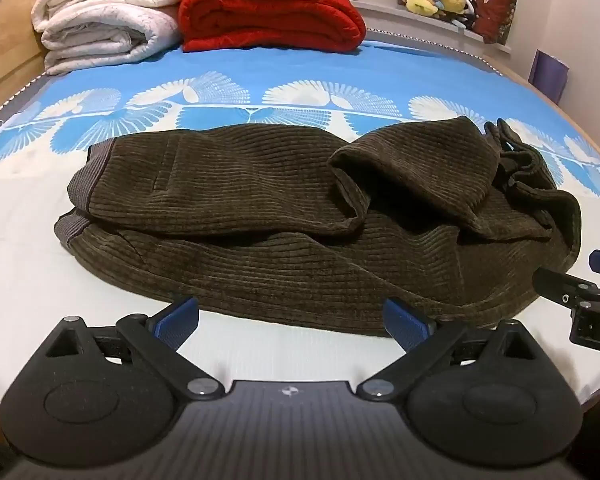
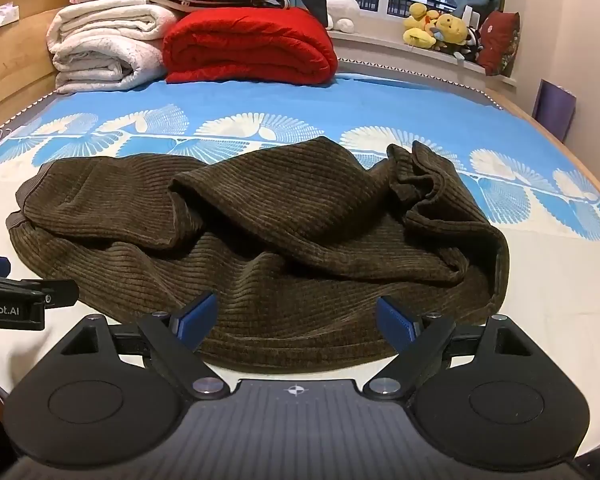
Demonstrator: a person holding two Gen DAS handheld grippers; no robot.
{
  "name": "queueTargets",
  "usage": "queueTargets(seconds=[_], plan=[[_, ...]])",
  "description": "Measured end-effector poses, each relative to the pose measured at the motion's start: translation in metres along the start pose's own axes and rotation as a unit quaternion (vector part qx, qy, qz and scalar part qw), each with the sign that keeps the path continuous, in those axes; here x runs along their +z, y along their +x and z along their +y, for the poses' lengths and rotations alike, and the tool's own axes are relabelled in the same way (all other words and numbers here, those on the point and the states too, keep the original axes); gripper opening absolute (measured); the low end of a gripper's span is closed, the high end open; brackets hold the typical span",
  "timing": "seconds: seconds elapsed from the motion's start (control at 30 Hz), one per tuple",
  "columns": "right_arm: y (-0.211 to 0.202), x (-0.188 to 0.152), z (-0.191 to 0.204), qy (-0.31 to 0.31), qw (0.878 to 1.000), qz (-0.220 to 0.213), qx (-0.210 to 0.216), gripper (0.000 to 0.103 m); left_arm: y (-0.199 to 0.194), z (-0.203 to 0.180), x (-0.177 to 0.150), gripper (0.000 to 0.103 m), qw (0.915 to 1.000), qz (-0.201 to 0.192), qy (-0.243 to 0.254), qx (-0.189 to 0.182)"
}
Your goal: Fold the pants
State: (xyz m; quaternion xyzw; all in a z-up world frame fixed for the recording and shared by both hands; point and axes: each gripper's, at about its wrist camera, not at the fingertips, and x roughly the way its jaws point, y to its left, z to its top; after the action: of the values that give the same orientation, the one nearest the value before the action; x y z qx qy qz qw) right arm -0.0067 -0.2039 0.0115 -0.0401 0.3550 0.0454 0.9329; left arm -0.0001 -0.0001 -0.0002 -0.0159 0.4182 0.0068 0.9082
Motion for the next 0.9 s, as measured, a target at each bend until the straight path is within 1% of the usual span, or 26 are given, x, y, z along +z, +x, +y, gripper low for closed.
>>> queueTargets(seconds=[0.27, 0.3, 0.37, 0.53, 0.57, 0.9], plan=[[0.001, -0.001, -0.001, 0.002, 1.000, 0.003, -0.001, 0.088, 0.002, -0.010, 0.001, 0.100, 1.0000, 0.004, 0.001, 0.001], [0.001, -0.001, 0.000, 0.002, 1.000, 0.003, -0.001, 0.088, 0.005, 0.000, -0.002, 0.100, 1.0000, 0.000, 0.002, 0.000], [-0.002, 0.001, 0.005, 0.002, 1.000, 0.004, -0.001, 0.088, 0.006, 0.000, -0.002, 0.100, 1.0000, 0.001, 0.003, 0.000], [-0.001, -0.005, 0.003, 0.004, 1.000, 0.006, -0.001, 0.088, 0.003, -0.001, -0.001, 0.100, 1.0000, 0.003, 0.001, 0.000], [0.002, -0.001, 0.000, 0.002, 1.000, 0.005, -0.002, 0.088, 0.003, -0.001, -0.001, 0.100, 1.0000, 0.003, 0.002, 0.000], [0.003, -0.002, 0.001, 0.003, 1.000, 0.004, -0.001, 0.088, 0.004, -0.002, -0.001, 0.100, 1.0000, -0.001, 0.004, 0.000]])
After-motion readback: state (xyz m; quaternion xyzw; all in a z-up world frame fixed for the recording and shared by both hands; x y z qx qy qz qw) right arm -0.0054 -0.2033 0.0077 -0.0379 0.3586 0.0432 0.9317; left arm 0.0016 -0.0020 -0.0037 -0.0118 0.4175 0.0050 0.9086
